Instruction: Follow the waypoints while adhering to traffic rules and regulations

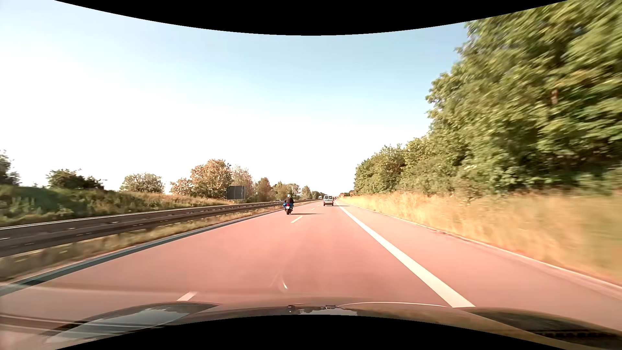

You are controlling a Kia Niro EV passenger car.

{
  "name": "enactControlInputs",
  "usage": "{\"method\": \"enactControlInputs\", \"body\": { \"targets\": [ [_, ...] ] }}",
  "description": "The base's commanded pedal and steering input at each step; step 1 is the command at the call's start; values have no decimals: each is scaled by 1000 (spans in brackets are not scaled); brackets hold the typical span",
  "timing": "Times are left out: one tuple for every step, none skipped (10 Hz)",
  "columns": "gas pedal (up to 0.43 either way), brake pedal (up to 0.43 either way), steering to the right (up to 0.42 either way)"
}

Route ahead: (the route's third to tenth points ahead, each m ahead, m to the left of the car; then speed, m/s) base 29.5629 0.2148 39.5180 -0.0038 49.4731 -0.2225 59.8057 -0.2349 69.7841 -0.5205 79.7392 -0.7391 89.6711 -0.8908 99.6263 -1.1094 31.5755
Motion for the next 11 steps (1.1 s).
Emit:
{"method": "enactControlInputs", "body": {
  "targets": [
    [378,6,0],
    [378,6,1],
    [378,6,0],
    [378,6,1],
    [378,6,1],
    [378,6,1],
    [378,6,1],
    [378,6,1],
    [378,6,1],
    [378,12,1],
    [378,6,1]
  ]
}}
